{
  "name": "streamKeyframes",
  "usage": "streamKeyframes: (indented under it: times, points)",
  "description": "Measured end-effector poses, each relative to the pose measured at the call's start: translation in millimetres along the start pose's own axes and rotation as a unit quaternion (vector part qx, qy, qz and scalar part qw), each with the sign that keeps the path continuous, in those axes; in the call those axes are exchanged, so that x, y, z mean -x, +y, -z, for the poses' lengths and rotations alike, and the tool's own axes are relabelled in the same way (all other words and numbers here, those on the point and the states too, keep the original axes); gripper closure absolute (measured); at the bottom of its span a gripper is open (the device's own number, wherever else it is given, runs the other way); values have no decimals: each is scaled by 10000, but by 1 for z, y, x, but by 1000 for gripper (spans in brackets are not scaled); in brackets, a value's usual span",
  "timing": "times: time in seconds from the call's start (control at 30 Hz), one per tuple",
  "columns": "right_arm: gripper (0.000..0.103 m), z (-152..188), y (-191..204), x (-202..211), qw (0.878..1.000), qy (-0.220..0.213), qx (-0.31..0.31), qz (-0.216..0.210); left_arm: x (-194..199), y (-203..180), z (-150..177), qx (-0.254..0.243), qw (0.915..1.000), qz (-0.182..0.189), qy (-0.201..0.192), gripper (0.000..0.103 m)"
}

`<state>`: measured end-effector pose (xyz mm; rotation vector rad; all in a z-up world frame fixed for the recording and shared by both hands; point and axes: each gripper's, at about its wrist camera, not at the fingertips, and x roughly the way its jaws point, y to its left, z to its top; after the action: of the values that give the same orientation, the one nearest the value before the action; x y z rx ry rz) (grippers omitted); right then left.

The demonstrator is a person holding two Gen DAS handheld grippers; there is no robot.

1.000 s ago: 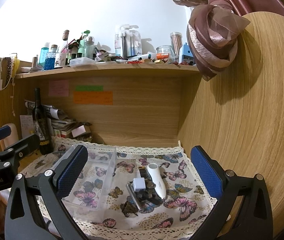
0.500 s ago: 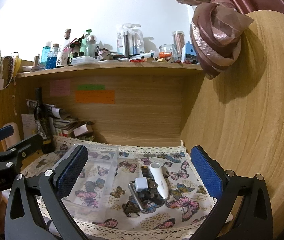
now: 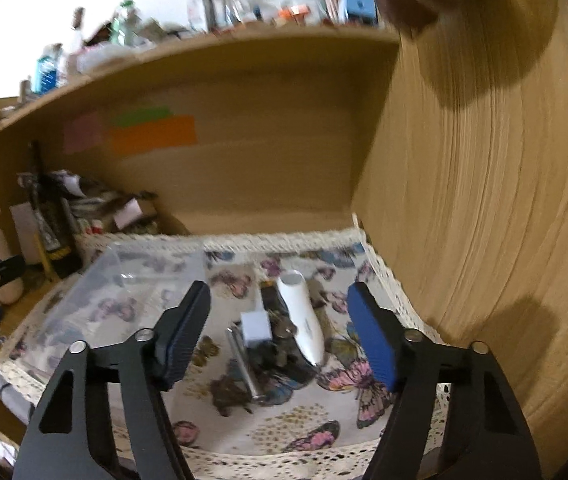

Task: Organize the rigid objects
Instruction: 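Grasp the clear box wall with the left tool while the right tool grasps the white device, then lift the white device off the cloth with the right tool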

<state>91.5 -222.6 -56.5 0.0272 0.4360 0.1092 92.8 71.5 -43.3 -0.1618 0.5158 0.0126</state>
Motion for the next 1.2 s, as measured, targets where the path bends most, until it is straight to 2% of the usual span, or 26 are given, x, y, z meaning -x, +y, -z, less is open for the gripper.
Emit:
streamKeyframes:
  times: [0.17,0.3,0.37,0.5,0.7,0.87,1.2]
  points:
    - [47,3,-13,-27,9990,427,-4,91,-41,12,-2,-159,9978,-52,647,55]
    - [54,2,-18,-46,9975,690,115,114,-66,13,-2,-307,9928,149,1152,67]
    - [59,0,-19,-56,9965,811,171,95,-76,13,-1,-366,9898,209,1359,69]
    - [63,-3,-23,-80,9937,1104,206,0,-94,14,1,-339,9828,457,1755,77]
    - [67,-3,-25,-117,9875,1549,272,-88,-105,5,3,-430,9781,581,1951,89]
    - [70,4,-26,-150,9777,2069,300,-213,-108,6,3,-401,9791,552,1918,89]
    - [71,17,-25,-199,9619,2697,273,-363,-109,5,3,-418,9799,561,1866,89]
